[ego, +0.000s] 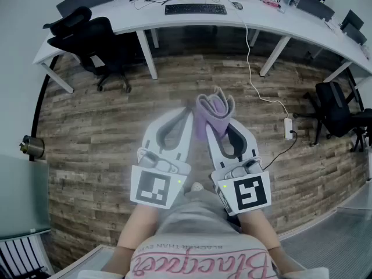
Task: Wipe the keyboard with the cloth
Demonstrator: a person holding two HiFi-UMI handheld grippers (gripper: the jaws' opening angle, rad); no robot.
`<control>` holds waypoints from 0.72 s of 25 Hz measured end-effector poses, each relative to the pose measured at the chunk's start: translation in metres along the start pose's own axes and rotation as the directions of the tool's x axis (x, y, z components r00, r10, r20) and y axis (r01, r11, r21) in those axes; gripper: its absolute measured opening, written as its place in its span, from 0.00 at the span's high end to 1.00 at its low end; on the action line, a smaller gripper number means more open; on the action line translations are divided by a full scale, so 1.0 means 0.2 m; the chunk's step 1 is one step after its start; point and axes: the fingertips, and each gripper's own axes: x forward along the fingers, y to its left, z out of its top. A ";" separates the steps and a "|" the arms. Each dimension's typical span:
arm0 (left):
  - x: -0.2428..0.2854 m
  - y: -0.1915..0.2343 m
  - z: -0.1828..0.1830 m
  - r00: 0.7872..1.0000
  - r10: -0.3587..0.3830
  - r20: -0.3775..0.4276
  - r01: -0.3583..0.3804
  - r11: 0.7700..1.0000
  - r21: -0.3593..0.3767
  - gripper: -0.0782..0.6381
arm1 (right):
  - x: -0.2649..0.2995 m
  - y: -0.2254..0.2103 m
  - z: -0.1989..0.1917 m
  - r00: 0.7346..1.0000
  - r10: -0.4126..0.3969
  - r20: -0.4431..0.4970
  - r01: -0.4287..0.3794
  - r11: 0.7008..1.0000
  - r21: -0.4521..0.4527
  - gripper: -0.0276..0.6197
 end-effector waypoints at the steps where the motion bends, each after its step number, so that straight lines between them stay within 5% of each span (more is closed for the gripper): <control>1: 0.01 -0.01 0.00 1.000 0.000 0.002 0.000 1.000 0.002 0.88 | -0.01 -0.01 -0.01 1.000 0.002 -0.003 -0.002 1.000 0.001 0.82; 8: 0.07 -0.09 -0.03 1.000 0.008 -0.008 -0.008 1.000 -0.002 0.88 | -0.04 -0.11 -0.04 1.000 0.018 -0.004 -0.018 1.000 0.017 0.82; 18: 0.26 0.06 -0.09 1.000 0.024 -0.012 -0.024 1.000 -0.016 0.88 | 0.18 -0.22 -0.08 0.999 0.039 -0.004 -0.039 0.999 0.029 0.82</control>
